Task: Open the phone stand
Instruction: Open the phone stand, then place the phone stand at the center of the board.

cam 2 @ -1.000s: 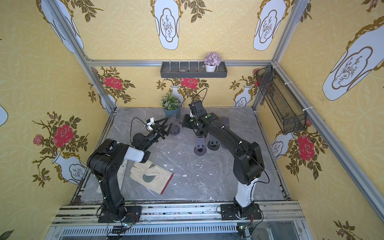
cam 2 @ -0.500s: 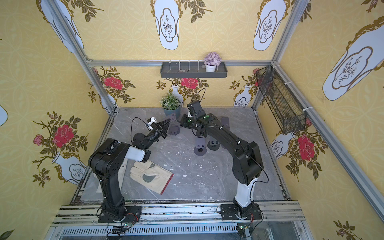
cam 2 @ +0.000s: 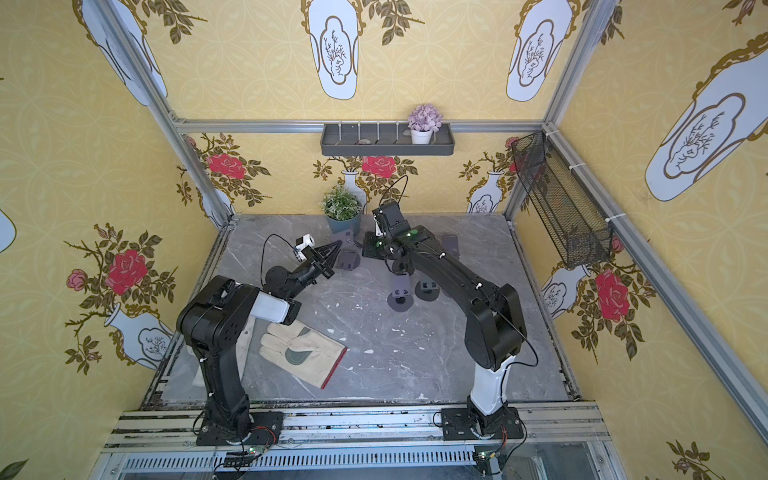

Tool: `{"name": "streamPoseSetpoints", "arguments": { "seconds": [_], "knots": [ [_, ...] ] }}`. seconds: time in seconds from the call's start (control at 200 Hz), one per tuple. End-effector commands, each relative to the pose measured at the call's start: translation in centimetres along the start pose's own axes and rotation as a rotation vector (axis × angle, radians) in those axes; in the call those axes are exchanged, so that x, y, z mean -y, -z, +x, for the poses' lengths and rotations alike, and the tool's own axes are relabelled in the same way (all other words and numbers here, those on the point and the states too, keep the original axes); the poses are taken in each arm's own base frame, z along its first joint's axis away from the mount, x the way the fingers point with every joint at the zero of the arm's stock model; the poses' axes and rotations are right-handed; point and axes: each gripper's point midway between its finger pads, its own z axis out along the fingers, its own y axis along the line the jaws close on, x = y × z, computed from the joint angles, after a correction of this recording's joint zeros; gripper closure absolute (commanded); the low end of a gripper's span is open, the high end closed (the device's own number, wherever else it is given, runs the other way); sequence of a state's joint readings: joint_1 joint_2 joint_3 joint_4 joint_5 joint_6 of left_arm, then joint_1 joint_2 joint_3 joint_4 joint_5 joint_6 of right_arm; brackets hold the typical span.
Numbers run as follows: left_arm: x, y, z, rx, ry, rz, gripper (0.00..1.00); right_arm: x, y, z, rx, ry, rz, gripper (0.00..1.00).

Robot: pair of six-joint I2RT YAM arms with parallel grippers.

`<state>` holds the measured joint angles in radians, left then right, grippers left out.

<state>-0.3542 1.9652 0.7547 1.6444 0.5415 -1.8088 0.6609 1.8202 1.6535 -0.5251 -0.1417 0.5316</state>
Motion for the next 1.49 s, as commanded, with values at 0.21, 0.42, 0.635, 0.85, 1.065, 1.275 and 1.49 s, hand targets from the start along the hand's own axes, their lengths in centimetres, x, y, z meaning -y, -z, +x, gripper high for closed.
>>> {"name": "streamPoseSetpoints", "arguments": {
  "seconds": [0.21,0.42,0.635,0.85,1.065,1.275,1.49],
  "knots": [
    [1.4,-0.2,1.4,-0.100,-0.175,0.055,1.00,-4.3,2.2,-2.0,0.073,0.045,-0.199,0.71],
    [1.2,0.2,1.5,-0.151,-0.234,0.010,1.00,-3.3,4.8,-2.7,0.107,0.035,-0.179,0.17],
    [0.8,0.5,1.4,-0.256,-0.329,-0.053,1.00,0.9,7.2,-3.0,0.140,-0.038,-0.118,0.02],
    [-2.1,0.1,1.9,-0.461,-0.515,-0.239,1.00,4.3,8.7,-3.3,0.168,-0.088,-0.061,0.02],
    [-7.1,1.5,1.2,-0.686,-0.776,-0.581,1.00,5.7,8.5,-2.9,0.153,-0.103,-0.031,0.02],
    [-10.1,3.2,1.3,-0.773,-0.890,-0.743,0.95,6.5,7.8,-2.5,0.135,-0.121,-0.022,0.02],
    [-12.2,2.7,2.8,-0.896,-0.855,-0.733,0.90,6.9,7.3,-2.8,0.119,-0.115,-0.010,0.02]
  ]
}}
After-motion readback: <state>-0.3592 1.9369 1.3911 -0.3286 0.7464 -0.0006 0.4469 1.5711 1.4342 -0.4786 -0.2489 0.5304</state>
